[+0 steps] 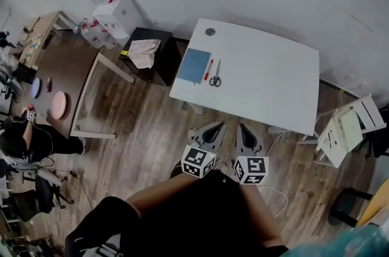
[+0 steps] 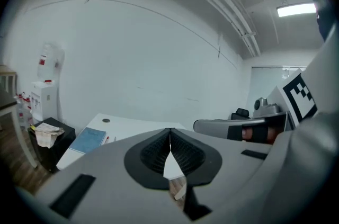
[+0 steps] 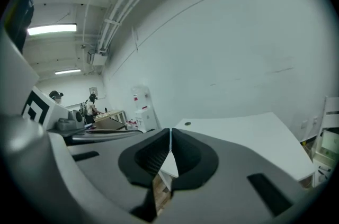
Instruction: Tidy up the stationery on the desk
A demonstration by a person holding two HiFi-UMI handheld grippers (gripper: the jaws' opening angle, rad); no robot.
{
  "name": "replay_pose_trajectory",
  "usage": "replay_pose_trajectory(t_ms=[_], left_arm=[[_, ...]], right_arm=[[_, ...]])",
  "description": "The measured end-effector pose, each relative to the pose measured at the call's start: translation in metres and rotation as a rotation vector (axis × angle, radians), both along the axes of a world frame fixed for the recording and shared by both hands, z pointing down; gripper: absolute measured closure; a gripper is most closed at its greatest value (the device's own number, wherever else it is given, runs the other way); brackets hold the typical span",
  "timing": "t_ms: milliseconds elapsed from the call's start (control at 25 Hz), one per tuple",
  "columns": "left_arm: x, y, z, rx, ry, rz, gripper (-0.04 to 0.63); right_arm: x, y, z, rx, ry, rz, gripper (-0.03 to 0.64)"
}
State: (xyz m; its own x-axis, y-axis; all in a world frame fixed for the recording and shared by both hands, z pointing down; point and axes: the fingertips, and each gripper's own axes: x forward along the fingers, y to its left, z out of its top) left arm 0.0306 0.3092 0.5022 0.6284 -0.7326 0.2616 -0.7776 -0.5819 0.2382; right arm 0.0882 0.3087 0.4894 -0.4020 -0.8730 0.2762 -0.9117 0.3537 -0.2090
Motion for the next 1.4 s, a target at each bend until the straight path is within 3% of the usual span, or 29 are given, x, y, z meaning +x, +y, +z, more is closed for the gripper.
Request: replay_pose_trajectory(t_ms=[240, 440, 880, 1400], left_arm=[[0.020, 0.035, -0.035, 0.127, -0.017, 0.036, 0.581], [0.028, 0.052, -0.049, 0.188, -0.042, 0.053, 0.581], [0.027, 0.064, -0.049, 0.205, -0.030, 0.038, 0.581], [0.058, 0.066, -0.058, 0.240, 0.021, 0.114, 0.581]], right_arm=[[0.004, 0.038, -0.034, 0.102, 0.035, 0.039, 0.581], [0.002, 0.057, -0.039, 0.132, 0.040, 0.052, 0.581], [0.003, 0.074, -0.040, 0.160, 0.098, 0.070, 0.583], [0.029, 0.076, -0.046, 0.178, 0.131, 0.114, 0.583]])
